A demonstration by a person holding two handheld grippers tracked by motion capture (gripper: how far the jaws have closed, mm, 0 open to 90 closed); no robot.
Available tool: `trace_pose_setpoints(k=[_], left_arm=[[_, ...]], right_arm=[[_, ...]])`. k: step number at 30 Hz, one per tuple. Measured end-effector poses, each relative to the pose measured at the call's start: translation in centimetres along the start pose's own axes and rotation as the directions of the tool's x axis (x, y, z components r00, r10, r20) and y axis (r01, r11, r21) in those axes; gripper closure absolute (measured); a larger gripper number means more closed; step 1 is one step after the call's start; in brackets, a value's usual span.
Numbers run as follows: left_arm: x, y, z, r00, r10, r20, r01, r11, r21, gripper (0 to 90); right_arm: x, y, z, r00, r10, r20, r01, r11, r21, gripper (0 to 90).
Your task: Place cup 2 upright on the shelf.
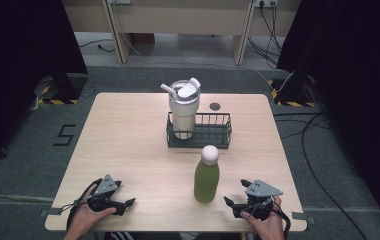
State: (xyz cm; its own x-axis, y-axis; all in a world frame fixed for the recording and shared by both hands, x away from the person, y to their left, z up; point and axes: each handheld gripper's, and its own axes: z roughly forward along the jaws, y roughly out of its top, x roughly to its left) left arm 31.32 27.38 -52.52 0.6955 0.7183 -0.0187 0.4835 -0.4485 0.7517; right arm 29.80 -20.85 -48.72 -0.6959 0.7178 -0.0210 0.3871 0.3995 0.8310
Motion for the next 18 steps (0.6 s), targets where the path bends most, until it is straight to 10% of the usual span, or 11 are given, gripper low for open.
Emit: trace_pose_setpoints(k=[18], left_arm=[[0.0, 0.0, 0.0, 1.0, -0.004, -0.003, 0.004, 1.0, 0.0, 14.1]], right_arm=[[2.2, 2.0, 0.3, 0.9925, -0.062, -0.105, 0.05, 0.992, -0.113, 15.8]])
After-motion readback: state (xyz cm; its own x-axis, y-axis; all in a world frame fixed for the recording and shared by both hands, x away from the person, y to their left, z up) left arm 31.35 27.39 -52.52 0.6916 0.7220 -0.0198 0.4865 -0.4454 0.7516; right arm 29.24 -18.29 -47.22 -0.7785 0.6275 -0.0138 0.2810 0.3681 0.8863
